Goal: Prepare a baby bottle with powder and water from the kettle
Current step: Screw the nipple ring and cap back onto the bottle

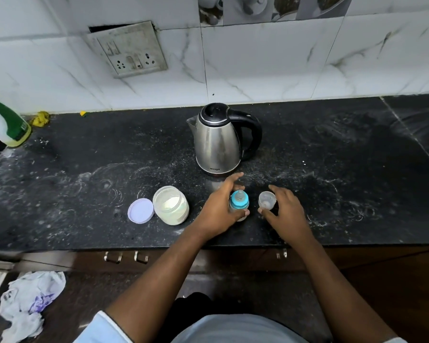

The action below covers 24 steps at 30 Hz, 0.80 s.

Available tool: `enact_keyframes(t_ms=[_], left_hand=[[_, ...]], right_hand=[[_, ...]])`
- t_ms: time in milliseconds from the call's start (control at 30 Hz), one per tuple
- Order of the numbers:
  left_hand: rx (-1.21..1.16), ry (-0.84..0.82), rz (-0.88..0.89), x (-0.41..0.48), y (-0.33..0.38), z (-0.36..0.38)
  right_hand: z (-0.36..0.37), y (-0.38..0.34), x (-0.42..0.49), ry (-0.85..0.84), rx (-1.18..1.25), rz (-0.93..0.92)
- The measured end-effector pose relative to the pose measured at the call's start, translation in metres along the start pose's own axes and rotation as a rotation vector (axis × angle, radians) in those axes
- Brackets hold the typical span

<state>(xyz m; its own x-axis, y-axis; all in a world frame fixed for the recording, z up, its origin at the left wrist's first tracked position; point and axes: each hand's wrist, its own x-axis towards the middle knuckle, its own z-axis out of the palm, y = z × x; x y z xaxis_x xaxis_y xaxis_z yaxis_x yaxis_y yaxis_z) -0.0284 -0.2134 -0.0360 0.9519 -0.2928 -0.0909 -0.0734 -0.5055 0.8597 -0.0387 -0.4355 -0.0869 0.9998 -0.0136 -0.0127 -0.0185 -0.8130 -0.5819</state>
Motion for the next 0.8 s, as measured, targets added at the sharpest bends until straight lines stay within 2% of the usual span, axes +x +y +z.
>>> enact_keyframes(t_ms=[100, 200, 333, 400, 567, 667, 800], left_hand=[[0.005, -0.011, 0.007, 0.004, -0.002, 0.000], [-0.005, -0.016, 0.011, 0.008, -0.003, -0.001], [-0.026, 0.009, 0.026, 0.010, 0.006, -0.011], [-0.078, 0.032, 0.052, 0.008, 0.019, -0.022], [-0.264, -0.017, 0.128, 0.003, 0.075, -0.061], [-0.313, -0.031, 0.148, 0.001, 0.106, -0.081], [-0.391, 0.066, 0.217, 0.001, 0.130, -0.098]], right_hand=[[-0.006, -0.008, -0.011, 0.116, -0.036, -0.012], [-0.005, -0.021, -0.025, 0.223, -0.003, -0.104], [0.007, -0.035, -0.037, 0.168, 0.105, -0.221], [0.009, -0.042, -0.038, 0.126, 0.210, -0.221], [-0.010, -0.077, -0.031, 0.011, 0.689, -0.192], [-0.029, -0.100, -0.030, 0.128, 0.835, -0.246], [-0.043, -0.121, -0.028, 0.298, 0.803, -0.291]])
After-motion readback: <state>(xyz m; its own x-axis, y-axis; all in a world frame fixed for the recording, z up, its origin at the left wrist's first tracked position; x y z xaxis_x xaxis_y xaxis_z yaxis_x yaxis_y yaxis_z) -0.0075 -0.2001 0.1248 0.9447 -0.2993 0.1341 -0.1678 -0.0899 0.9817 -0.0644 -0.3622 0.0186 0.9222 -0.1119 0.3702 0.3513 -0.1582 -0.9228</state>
